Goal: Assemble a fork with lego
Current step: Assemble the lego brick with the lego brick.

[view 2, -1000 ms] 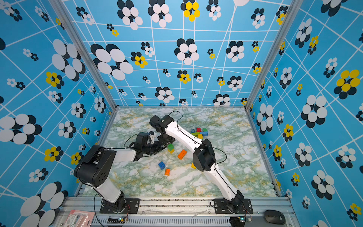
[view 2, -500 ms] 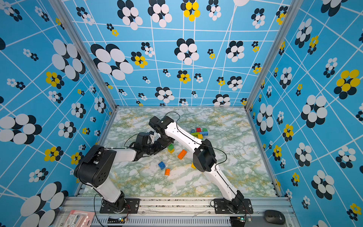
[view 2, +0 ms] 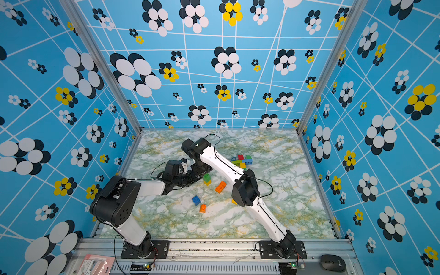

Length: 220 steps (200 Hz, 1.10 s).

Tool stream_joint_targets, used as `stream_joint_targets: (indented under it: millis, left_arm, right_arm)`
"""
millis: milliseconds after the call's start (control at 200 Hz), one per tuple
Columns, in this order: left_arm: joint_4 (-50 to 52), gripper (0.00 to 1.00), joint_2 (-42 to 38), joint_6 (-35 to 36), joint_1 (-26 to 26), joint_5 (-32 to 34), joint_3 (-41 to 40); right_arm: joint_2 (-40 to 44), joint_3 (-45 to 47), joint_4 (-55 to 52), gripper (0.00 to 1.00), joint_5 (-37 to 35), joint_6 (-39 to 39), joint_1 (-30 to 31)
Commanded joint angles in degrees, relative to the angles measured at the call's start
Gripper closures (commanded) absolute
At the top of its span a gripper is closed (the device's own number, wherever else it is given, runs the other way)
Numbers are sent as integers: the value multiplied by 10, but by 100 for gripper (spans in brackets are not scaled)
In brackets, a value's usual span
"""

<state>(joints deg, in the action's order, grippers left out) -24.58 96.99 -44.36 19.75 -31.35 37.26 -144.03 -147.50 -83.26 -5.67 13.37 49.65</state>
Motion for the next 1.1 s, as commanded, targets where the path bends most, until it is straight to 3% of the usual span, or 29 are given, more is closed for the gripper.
stream_joint_targets:
  millis: [0,245,525,1095]
  left_arm:
    - [-15,46,10,15,26,-48,14]
    - [-43,46,26,2,56,-54,6]
    - [-40,46,16,-3,95,-39,-6]
    - [-29,47,-14,1,66,-17,-32]
  right_arm:
    - [-80,66,-79,100,36,20,6]
    - [-10,101,-57,100,23,36,-8]
    - [73,231,22,100,34,9,-8]
    - [144,363,129,100,52,-124,-6]
